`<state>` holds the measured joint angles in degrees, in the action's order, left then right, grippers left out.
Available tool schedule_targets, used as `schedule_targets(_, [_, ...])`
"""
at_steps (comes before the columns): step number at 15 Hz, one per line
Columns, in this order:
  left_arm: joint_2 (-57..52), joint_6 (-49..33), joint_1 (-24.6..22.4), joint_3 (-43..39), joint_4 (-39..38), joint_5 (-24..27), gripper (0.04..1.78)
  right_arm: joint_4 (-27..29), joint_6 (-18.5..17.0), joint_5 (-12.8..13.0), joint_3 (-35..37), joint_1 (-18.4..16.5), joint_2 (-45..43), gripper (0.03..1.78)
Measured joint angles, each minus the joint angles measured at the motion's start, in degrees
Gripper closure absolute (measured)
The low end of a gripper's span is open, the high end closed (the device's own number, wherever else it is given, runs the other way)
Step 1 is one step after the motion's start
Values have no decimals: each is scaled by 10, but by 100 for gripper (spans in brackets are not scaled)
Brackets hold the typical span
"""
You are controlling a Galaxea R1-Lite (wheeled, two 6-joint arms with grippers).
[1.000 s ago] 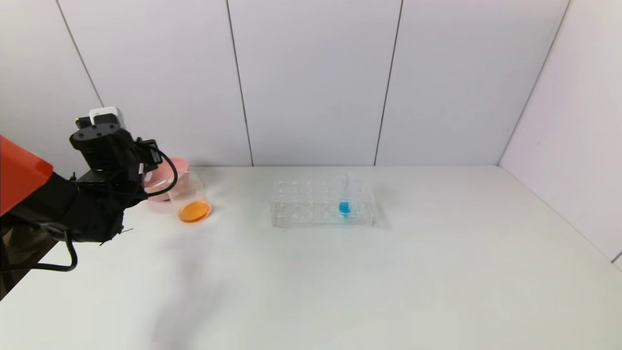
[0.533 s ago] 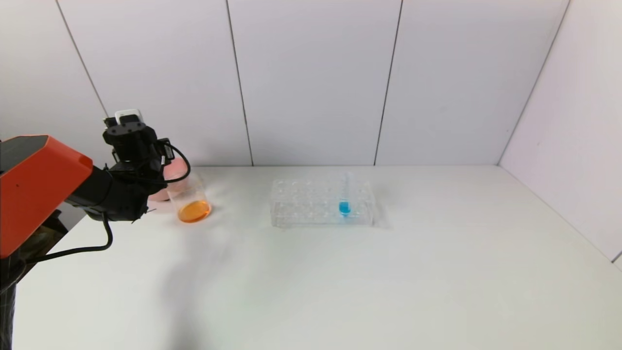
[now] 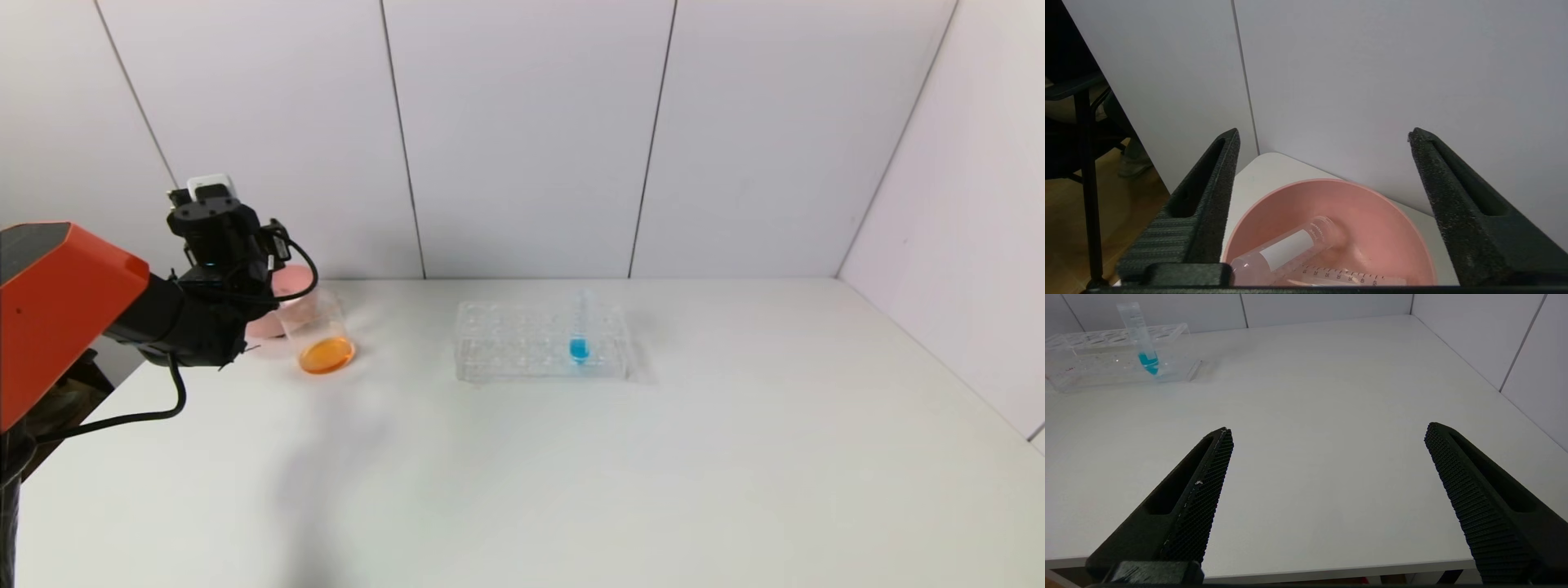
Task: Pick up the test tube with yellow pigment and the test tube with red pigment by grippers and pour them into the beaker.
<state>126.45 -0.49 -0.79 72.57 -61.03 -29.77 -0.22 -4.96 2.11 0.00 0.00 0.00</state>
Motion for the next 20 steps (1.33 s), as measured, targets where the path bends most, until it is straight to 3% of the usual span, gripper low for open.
schedule_targets(2, [-25,0,1,-8,7,2,12,0,0,0,0,0,0,10])
schedule_targets(5, [-96,0,1,-47,43,40,5,0,0,0,0,0,0,10])
schedule_targets(11, [-333,2,1,-213,144,262,6,0,0,0,0,0,0,10])
schedule_targets(13, [-422,10,1,-254,192,314,6,0,0,0,0,0,0,10])
schedule_targets(20, [-746,49,2,-329,429,361,6,0,0,0,0,0,0,10])
